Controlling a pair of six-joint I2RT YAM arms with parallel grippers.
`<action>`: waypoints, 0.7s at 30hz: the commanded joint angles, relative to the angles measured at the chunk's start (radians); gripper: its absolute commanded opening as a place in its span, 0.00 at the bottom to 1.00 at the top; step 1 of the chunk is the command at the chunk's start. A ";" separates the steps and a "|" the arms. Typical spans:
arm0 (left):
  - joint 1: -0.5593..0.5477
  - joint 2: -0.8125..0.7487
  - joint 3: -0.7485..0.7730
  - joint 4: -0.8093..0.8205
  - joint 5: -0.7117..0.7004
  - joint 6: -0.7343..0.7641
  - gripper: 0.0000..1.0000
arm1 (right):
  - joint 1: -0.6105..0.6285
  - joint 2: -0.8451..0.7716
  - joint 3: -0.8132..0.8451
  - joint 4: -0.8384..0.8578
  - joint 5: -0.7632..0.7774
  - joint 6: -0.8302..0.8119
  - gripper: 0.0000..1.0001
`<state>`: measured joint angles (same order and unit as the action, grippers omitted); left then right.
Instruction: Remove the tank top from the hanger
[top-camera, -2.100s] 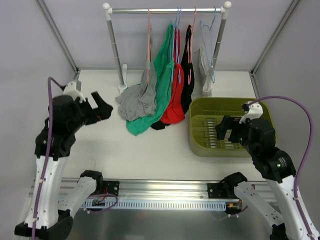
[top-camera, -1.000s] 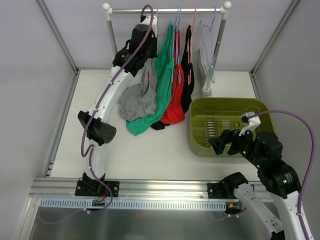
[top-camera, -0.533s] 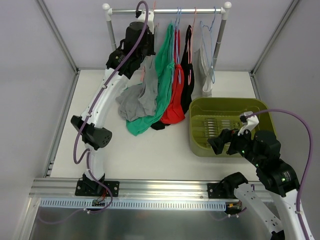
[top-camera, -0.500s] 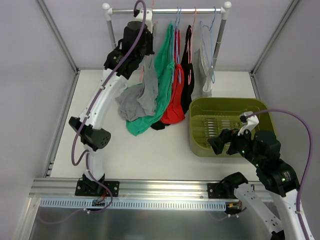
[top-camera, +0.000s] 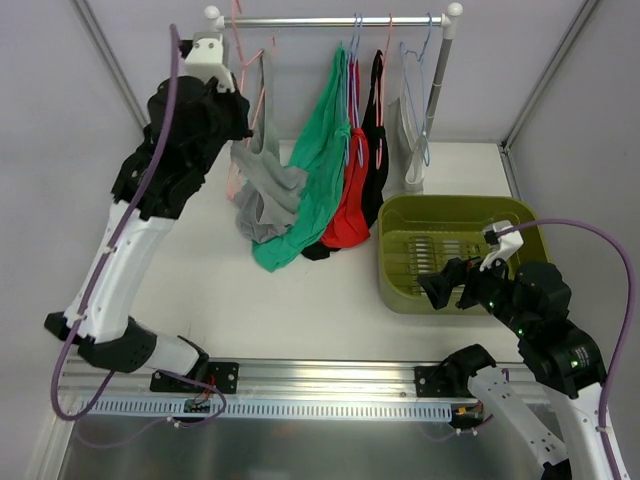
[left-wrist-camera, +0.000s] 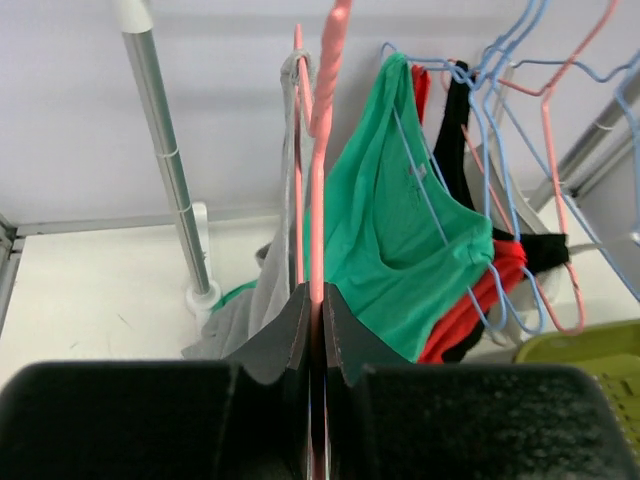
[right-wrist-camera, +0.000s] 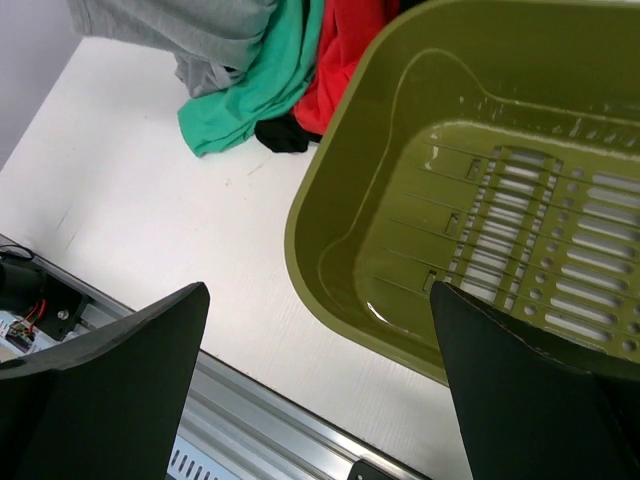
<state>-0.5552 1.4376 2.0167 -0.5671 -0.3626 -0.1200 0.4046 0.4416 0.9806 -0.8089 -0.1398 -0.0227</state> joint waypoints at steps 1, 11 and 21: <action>0.000 -0.172 -0.100 0.036 0.063 -0.049 0.00 | 0.005 0.022 0.072 0.043 -0.056 -0.043 0.99; 0.001 -0.593 -0.250 -0.140 0.375 -0.141 0.00 | 0.005 0.126 0.067 0.373 -0.612 0.064 0.99; 0.000 -0.775 -0.392 -0.284 0.663 -0.227 0.00 | 0.348 0.465 0.231 0.516 -0.401 0.064 0.93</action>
<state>-0.5556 0.6617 1.7199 -0.8215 0.1661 -0.2958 0.6079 0.8818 1.1316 -0.3889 -0.6338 0.0662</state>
